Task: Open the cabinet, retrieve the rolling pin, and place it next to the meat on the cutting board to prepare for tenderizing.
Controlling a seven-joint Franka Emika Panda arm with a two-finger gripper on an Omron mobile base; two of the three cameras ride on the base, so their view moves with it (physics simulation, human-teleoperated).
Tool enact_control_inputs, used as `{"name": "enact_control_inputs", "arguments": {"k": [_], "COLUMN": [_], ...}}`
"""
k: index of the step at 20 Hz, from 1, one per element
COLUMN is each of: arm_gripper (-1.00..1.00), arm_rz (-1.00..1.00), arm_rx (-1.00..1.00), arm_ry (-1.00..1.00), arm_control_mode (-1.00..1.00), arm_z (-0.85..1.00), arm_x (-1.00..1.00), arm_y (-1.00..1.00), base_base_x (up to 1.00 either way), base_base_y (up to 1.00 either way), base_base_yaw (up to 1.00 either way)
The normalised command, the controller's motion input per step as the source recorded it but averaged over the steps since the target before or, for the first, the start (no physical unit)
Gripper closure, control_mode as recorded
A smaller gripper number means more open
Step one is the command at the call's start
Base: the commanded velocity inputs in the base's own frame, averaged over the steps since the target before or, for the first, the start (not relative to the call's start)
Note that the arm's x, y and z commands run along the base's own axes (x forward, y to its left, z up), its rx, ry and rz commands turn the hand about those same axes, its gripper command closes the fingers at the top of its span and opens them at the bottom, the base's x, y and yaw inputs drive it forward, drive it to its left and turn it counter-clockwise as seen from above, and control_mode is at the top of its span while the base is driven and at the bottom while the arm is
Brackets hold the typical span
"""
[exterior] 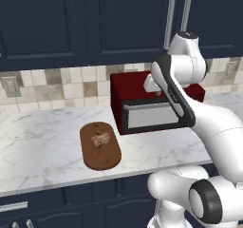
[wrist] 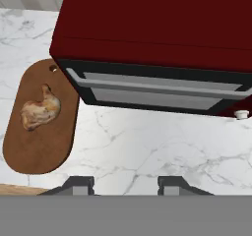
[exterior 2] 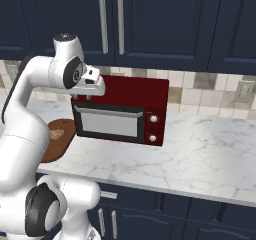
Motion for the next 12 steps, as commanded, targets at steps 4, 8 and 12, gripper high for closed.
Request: {"name": "enact_control_inputs", "arguments": {"k": [4, 8, 12], "arm_gripper": [-1.00, -1.00, -1.00], "arm_rz": [0.00, 0.00, 0.00], "arm_rx": [0.00, 0.00, -0.02], "arm_ry": [0.00, -0.10, -0.29], "arm_control_mode": [-1.00, -1.00, -1.00], "arm_z": [0.00, -0.01, 0.11], "arm_x": [-0.02, -0.19, -0.61], "arm_y": [-0.01, -0.26, -0.26], "base_base_x": [0.00, 0.00, 0.00], "base_base_y": [0.00, 0.00, 0.00], "base_base_yaw": [0.00, 0.00, 0.00]}}
